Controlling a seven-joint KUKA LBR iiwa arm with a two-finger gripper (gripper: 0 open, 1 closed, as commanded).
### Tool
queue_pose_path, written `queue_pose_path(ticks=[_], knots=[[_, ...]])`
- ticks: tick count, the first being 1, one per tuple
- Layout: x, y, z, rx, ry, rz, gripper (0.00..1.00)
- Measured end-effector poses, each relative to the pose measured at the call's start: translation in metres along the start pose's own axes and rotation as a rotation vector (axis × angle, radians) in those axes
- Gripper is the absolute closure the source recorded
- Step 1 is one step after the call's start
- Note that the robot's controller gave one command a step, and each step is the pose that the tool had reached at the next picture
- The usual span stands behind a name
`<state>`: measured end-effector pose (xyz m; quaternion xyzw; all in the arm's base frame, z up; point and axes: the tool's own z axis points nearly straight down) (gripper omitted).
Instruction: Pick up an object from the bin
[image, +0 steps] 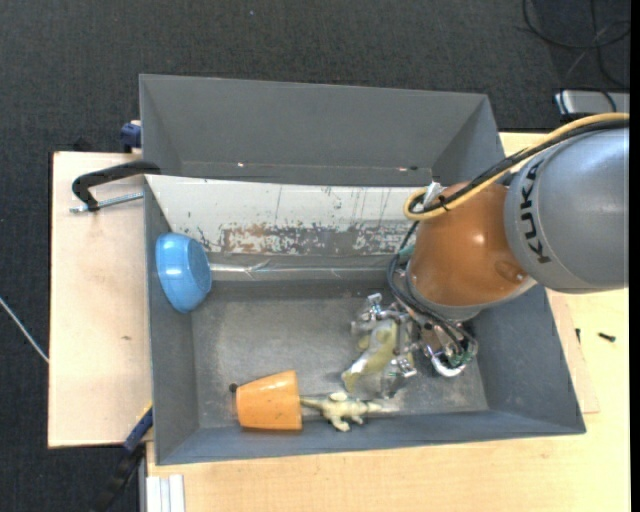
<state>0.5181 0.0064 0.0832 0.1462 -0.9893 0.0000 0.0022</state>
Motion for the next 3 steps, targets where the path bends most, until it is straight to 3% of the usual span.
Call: queue_pose_path(ticks=[1, 2, 3], knots=[[-0.006, 0.000, 0.010, 0.002, -0.010, -0.154, 0.00], [-0.008, 0.000, 0.009, 0.003, -0.018, -0.152, 1.00], [-0.004, -0.007, -0.089, 0.005, -0.017, -0.158, 1.00]])
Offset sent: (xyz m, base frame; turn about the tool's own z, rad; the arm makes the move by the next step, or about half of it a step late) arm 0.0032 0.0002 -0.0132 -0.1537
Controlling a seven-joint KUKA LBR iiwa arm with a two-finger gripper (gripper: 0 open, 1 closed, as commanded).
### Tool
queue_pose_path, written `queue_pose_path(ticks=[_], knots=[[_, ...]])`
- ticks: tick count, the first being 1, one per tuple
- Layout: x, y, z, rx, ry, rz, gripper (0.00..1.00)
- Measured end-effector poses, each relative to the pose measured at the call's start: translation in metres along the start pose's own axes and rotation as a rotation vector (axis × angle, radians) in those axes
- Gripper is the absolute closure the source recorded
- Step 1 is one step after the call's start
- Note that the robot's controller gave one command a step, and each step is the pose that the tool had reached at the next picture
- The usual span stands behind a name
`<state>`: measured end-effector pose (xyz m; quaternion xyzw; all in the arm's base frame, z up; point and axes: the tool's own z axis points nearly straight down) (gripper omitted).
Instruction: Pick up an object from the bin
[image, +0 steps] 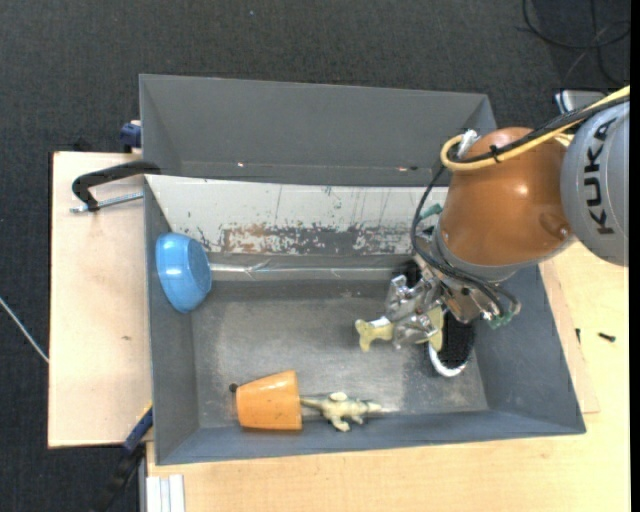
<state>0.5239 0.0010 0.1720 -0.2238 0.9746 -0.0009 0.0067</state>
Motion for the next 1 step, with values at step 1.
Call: queue_pose_path(ticks=[1], knots=[[-0.0015, 0.0026, -0.0712, 0.000, -0.001, -0.007, 1.00]])
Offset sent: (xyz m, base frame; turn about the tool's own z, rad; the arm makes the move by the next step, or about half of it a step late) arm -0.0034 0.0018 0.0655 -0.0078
